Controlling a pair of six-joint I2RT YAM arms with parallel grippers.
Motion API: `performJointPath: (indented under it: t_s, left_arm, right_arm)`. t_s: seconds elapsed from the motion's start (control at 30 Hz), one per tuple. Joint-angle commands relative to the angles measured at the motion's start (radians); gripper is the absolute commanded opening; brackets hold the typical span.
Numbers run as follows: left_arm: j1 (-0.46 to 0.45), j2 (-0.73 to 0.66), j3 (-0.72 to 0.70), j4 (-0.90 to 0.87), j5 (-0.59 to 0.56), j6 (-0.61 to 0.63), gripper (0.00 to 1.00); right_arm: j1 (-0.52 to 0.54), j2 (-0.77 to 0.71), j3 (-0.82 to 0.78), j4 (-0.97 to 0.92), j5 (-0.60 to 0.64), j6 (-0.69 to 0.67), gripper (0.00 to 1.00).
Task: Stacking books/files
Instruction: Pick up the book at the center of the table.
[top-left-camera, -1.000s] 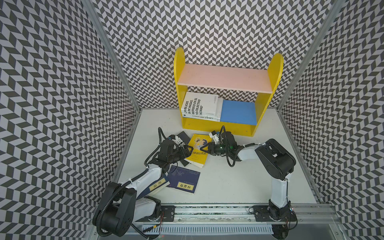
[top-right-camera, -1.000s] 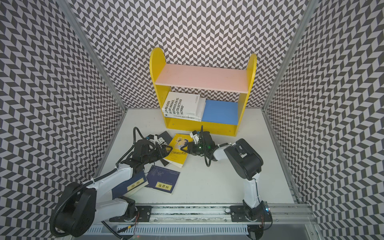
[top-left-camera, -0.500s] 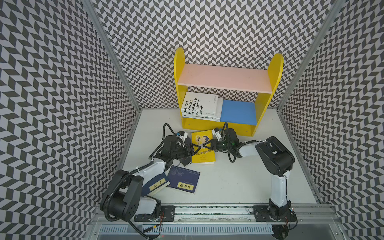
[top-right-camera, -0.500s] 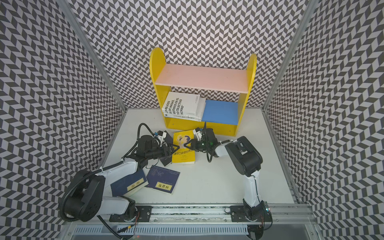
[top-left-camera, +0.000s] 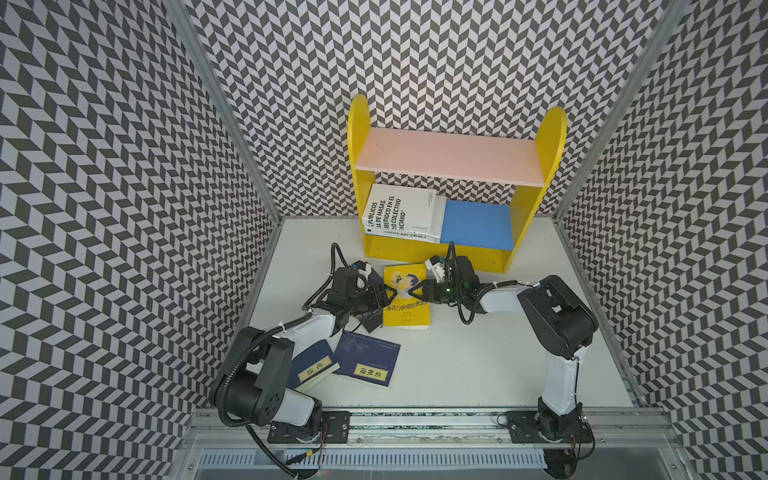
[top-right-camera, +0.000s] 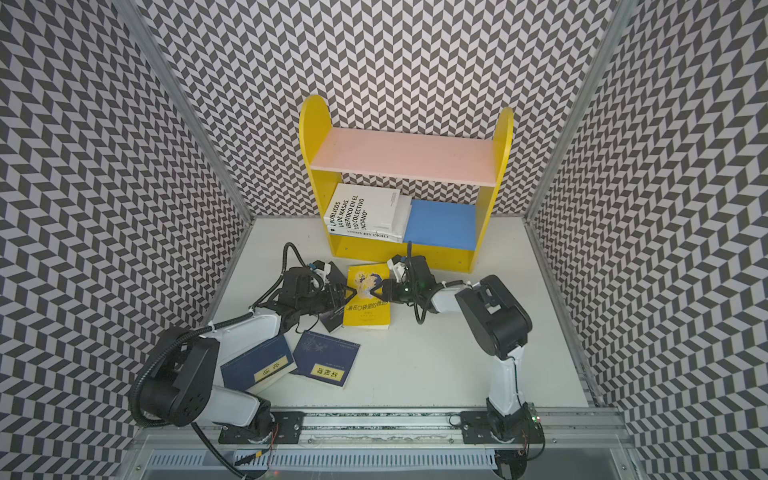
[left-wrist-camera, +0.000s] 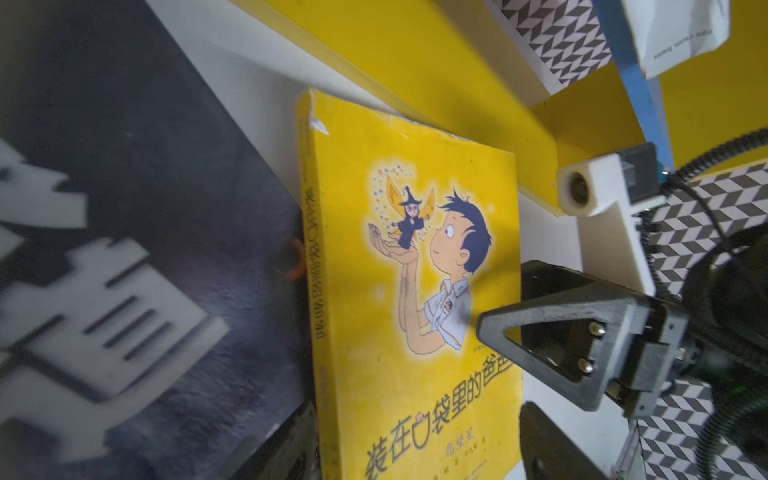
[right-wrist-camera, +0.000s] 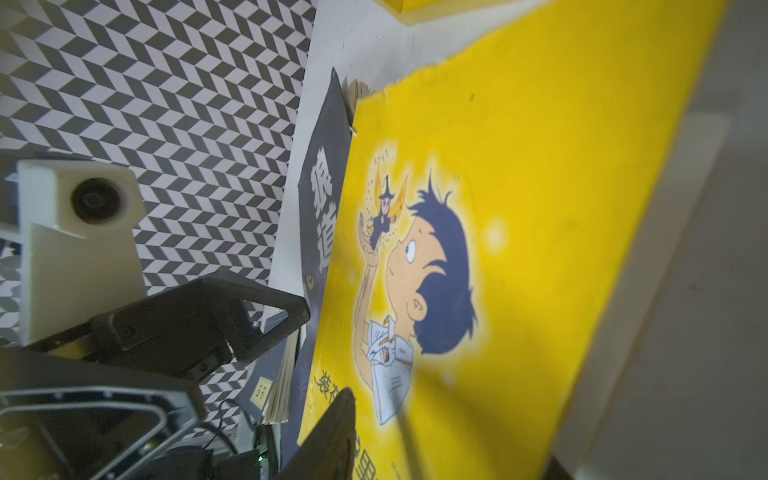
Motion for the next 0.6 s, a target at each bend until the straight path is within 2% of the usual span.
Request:
performJointPath:
  t_s: [0.0, 0.1, 0.3, 0.47, 0.57]
  left_arm:
    - [-0.002, -0.005, 0.018, -0.05, -0.082, 0.028, 0.77]
    - [-0.004, 0.022, 0.018, -0.041, -0.075, 0.026, 0.77]
    - [-0.018, 0.074, 0.032, 0.004, -0.025, 0.02, 0.75]
    - [-0.042, 0.135, 0.053, 0.033, -0.003, 0.013, 0.65]
    - [-0.045, 0.163, 0.059, 0.058, 0.022, 0.003, 0.52]
  right_arm:
    - [-0.018, -0.067, -0.001, -0.081, 0.132, -0.082, 0.51]
    - [-0.018, -0.059, 0.007, -0.103, 0.162, -0.094, 0.48]
    - [-0.016, 0.031, 0.023, -0.075, 0.115, -0.074, 0.38]
    - [-0.005, 0.085, 0.045, -0.07, 0.088, -0.075, 0.33]
    - [0.009, 0.097, 0.06, -0.073, 0.079, -0.082, 0.31]
